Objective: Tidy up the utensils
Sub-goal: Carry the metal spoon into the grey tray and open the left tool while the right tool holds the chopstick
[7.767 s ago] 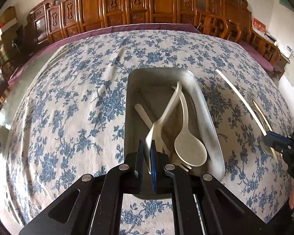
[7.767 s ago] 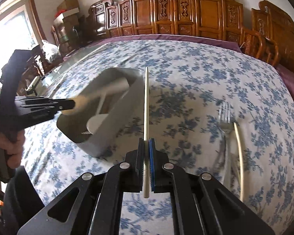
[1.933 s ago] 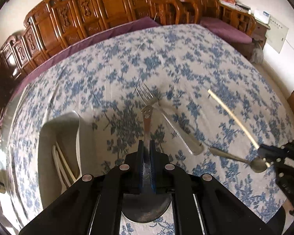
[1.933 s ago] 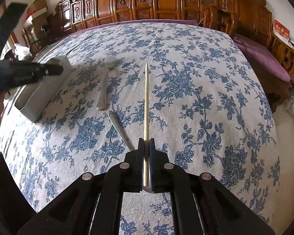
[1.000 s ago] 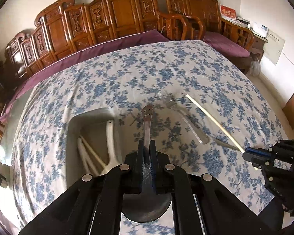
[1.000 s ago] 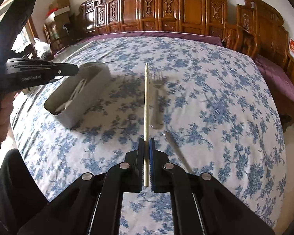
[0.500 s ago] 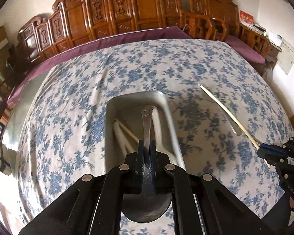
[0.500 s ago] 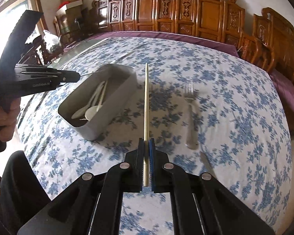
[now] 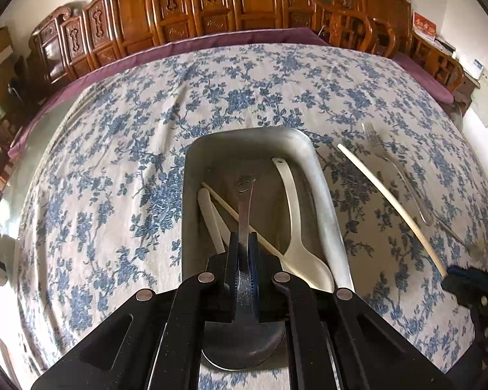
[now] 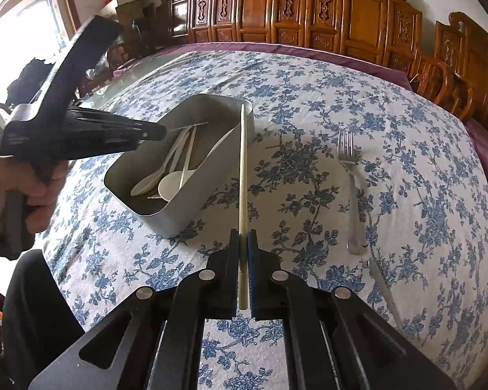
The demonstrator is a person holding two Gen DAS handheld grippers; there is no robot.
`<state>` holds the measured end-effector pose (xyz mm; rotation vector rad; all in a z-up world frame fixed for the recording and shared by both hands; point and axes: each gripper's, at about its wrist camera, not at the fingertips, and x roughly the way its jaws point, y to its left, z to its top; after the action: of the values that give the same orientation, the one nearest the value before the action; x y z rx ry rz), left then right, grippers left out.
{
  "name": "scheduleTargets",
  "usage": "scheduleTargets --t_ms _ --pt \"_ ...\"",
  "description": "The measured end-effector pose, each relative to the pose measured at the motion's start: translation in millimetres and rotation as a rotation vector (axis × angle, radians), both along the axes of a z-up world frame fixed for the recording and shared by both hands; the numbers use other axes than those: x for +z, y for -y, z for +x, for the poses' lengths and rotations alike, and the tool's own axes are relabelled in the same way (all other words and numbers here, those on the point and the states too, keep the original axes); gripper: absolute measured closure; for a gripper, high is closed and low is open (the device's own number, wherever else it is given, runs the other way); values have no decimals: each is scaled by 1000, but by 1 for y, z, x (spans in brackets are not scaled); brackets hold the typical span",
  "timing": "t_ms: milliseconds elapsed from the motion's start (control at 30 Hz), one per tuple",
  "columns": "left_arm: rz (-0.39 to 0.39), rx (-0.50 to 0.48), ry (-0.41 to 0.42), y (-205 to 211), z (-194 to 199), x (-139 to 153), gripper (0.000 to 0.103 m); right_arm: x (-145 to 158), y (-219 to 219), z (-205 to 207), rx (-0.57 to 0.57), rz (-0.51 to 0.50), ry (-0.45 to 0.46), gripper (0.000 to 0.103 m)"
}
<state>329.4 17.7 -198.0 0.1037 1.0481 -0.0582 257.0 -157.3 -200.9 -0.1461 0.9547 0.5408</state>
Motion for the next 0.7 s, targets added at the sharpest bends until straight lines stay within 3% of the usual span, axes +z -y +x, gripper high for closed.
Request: scheduleTargets --t_ms 367,700 --pt "-20 -4 -43 4 22 -19 98 -6 0 5 -1 5 -18 97" --pt "-49 -1 2 -10 8 -1 98 -1 -18 3 14 6 -12 97"
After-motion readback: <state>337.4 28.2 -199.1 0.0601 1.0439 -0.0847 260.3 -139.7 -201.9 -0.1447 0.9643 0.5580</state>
